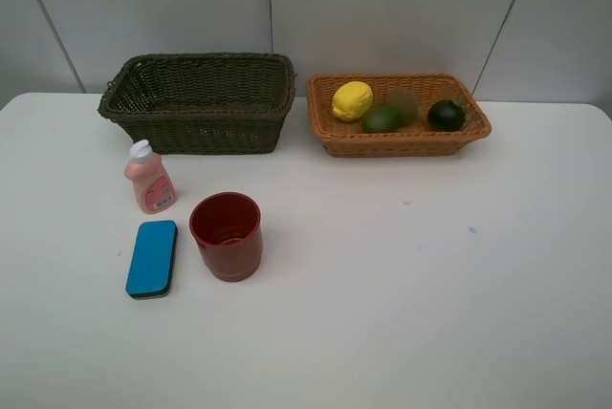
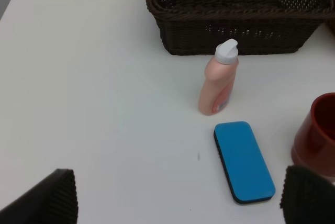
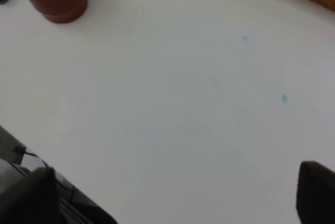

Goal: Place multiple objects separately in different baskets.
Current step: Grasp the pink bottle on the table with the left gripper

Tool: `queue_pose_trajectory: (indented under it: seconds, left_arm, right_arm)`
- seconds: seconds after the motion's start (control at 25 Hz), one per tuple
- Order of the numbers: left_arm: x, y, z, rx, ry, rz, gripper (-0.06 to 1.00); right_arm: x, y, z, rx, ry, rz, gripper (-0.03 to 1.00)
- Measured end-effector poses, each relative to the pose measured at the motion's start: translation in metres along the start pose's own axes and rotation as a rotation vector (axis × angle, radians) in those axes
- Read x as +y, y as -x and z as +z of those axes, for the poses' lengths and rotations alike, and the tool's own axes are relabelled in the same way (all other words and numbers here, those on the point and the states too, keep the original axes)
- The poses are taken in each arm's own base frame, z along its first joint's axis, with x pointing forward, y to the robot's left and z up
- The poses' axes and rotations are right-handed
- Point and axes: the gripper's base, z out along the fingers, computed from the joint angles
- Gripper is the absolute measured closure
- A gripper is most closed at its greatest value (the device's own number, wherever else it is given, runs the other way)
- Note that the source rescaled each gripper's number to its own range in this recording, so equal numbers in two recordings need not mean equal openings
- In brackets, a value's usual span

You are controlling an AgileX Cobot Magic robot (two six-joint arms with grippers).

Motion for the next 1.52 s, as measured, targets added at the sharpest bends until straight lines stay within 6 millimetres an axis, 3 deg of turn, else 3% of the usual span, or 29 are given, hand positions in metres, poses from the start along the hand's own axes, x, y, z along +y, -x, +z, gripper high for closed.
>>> queue_pose_trajectory:
  seconds: [0.2,0.64,1.2,1.52]
  left_arm:
    - [0.000,0.000,0.000,0.000,0.000,0.000,-0.06]
    - [0.000,0.000,0.000,0.000,0.000,0.000,-0.06]
    - [0.000,0.000,0.000,0.000,0.000,0.000,-0.06]
    - [0.000,0.000,0.000,0.000,0.000,0.000,-0.06]
  right_arm:
    - [0.002,-0.017,0.009,0.024,0.012,0.004,-0.03]
    - [0.004,-0.032,0.036,0.055,0.016,-0.002,-0.03]
    - [0.004,-0.032,0.035,0.045,0.016,-0.001,-0.03]
    - [0.000,-0.049,0.008,-0.146,-0.051,0.070,-0.03]
